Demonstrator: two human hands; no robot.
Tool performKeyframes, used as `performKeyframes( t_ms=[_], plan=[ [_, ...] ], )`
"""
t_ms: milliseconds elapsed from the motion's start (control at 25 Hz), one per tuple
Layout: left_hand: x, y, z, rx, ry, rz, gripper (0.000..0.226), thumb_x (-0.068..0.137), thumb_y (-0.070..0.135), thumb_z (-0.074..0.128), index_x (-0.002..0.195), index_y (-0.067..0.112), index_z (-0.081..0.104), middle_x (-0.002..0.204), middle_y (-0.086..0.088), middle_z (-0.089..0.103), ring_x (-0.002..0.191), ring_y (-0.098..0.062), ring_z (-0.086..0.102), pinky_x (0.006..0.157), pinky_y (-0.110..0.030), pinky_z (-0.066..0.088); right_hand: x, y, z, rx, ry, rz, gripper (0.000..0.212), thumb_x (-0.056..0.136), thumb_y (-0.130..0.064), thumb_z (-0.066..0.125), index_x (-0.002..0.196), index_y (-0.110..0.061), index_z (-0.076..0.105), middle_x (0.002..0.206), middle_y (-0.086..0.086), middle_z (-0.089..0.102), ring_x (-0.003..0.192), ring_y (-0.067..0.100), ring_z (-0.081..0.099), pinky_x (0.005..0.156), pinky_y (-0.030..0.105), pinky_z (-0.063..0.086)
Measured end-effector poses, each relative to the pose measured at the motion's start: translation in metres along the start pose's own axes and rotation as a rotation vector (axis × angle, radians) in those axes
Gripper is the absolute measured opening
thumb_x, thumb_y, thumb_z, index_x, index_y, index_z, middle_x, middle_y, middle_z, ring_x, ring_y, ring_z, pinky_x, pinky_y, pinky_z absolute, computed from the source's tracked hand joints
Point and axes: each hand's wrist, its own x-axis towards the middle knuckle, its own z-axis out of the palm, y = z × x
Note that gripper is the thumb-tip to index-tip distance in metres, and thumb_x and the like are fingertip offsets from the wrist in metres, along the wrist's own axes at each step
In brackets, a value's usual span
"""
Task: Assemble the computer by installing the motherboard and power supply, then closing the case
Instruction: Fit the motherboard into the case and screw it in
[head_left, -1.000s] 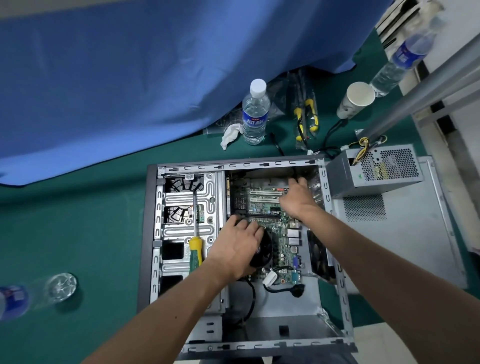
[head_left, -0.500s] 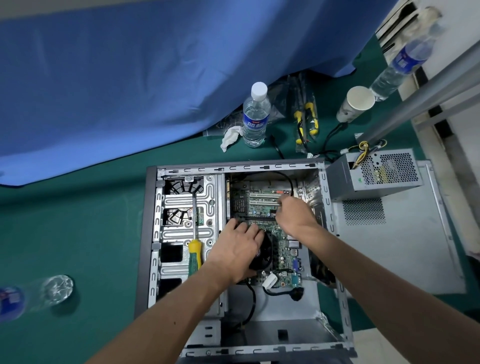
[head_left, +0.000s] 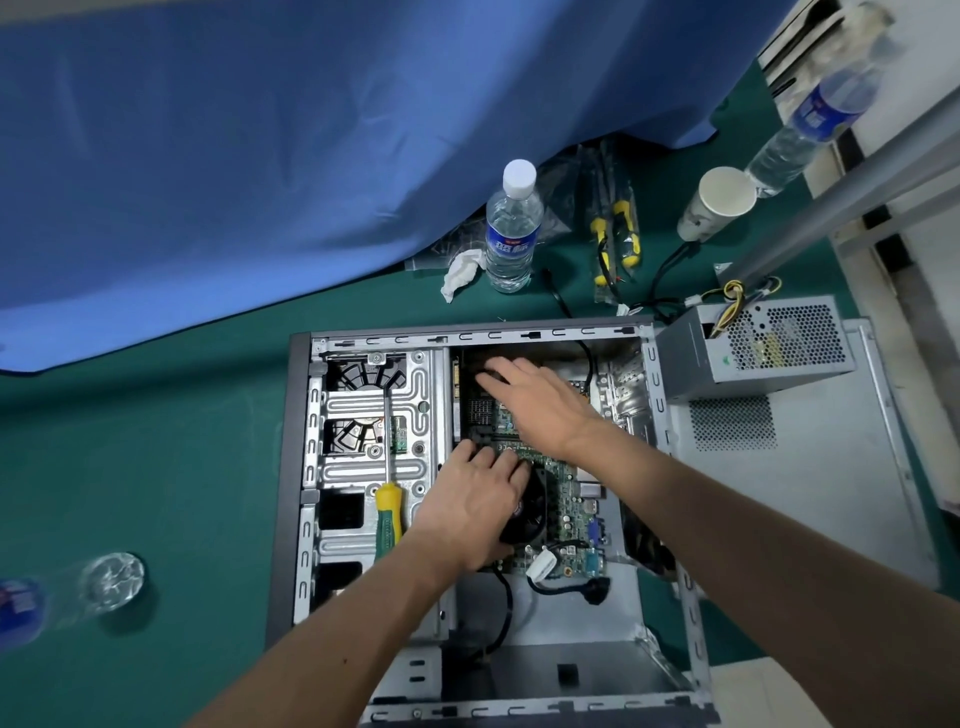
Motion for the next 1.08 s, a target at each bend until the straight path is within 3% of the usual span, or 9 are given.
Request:
performKeyframes(
  t_ms=[120, 280, 360, 480, 560, 600, 680, 760, 1080],
  plan=[
    [0.000, 0.000, 0.001, -0.009, -0.012, -0.002, 0.085, 0.082, 0.064, 0.063, 0.143, 0.010, 0.040, 0.124, -0.008, 0.053, 0.107, -0.029, 0.052, 0.097, -0.044, 0.032, -0.015, 0.002, 0.000, 0.120, 0.127, 0.013, 0.059, 0.083, 0.006, 0.055, 0.139, -0.013, 0.052, 0.140, 0.004, 0.049, 0.119, 0.024, 0.047, 0.097, 0.041, 0.047],
    [0.000, 0.000, 0.002, -0.022, -0.011, -0.004, 0.087, 0.080, 0.066, 0.064, 0.144, 0.011, 0.039, 0.125, -0.007, 0.053, 0.108, -0.029, 0.052, 0.096, -0.044, 0.032, -0.020, -0.004, -0.014, 0.300, -0.176, 0.170, 0.057, 0.091, 0.009, 0.044, 0.139, -0.019, 0.055, 0.152, -0.004, 0.043, 0.138, 0.020, 0.040, 0.117, 0.041, 0.030],
    [0.000, 0.000, 0.002, -0.007, -0.015, -0.008, 0.091, 0.081, 0.068, 0.061, 0.146, 0.012, 0.036, 0.126, -0.007, 0.052, 0.108, -0.028, 0.052, 0.096, -0.044, 0.032, -0.026, -0.005, -0.029, 0.278, -0.151, 0.217, 0.047, 0.092, 0.005, 0.044, 0.129, -0.016, 0.064, 0.149, -0.003, 0.047, 0.134, 0.021, 0.047, 0.115, 0.039, 0.034],
    [0.000, 0.001, 0.005, 0.005, -0.011, -0.010, 0.095, 0.081, 0.072, 0.058, 0.149, 0.012, 0.032, 0.127, -0.007, 0.052, 0.108, -0.028, 0.052, 0.096, -0.044, 0.032, -0.055, 0.003, -0.053, 0.222, 0.310, 0.216, 0.031, 0.092, -0.006, 0.040, 0.096, -0.010, 0.071, 0.110, 0.002, 0.066, 0.102, 0.020, 0.061, 0.090, 0.037, 0.051],
    [0.001, 0.001, 0.005, 0.011, -0.007, -0.013, 0.097, 0.080, 0.074, 0.058, 0.150, 0.013, 0.032, 0.128, -0.007, 0.052, 0.109, -0.027, 0.052, 0.095, -0.044, 0.033, -0.068, 0.021, -0.065, 0.195, 0.633, 0.301, 0.033, 0.090, -0.016, 0.035, 0.096, -0.009, 0.067, 0.100, 0.003, 0.062, 0.097, 0.017, 0.055, 0.084, 0.032, 0.049],
    [0.001, 0.000, 0.005, 0.016, -0.013, -0.016, 0.097, 0.079, 0.074, 0.058, 0.149, 0.013, 0.033, 0.127, -0.007, 0.052, 0.109, -0.027, 0.052, 0.095, -0.044, 0.033, -0.067, 0.033, -0.068, 0.201, 0.661, 0.390, 0.034, 0.093, -0.020, 0.034, 0.104, -0.010, 0.065, 0.106, 0.003, 0.060, 0.103, 0.017, 0.052, 0.088, 0.032, 0.046],
    [0.001, 0.001, 0.005, 0.037, -0.030, -0.021, 0.093, 0.079, 0.074, 0.058, 0.144, 0.012, 0.036, 0.124, -0.009, 0.052, 0.108, -0.026, 0.052, 0.095, -0.044, 0.033, -0.055, 0.051, -0.069, 0.244, 0.442, 0.537, 0.037, 0.101, -0.031, 0.036, 0.125, -0.012, 0.056, 0.123, 0.005, 0.054, 0.117, 0.020, 0.045, 0.100, 0.037, 0.040],
    [0.001, 0.007, 0.002, 0.048, -0.070, -0.025, 0.088, 0.081, 0.071, 0.058, 0.140, 0.010, 0.035, 0.124, -0.012, 0.050, 0.110, -0.027, 0.050, 0.099, -0.047, 0.033, -0.046, 0.056, -0.059, 0.199, 0.229, 0.543, 0.042, 0.105, -0.037, 0.034, 0.133, -0.010, 0.050, 0.130, 0.010, 0.051, 0.121, 0.025, 0.042, 0.103, 0.041, 0.037],
    [0.014, 0.018, 0.000, -0.085, -0.116, -0.080, 0.078, 0.080, 0.059, 0.067, 0.134, 0.009, 0.039, 0.126, -0.011, 0.046, 0.115, -0.030, 0.046, 0.100, -0.047, 0.039, -0.041, 0.060, -0.040, 0.160, 0.352, 0.565, 0.037, 0.104, -0.039, 0.037, 0.126, -0.014, 0.052, 0.125, 0.008, 0.050, 0.116, 0.028, 0.042, 0.093, 0.045, 0.039]
  ],
)
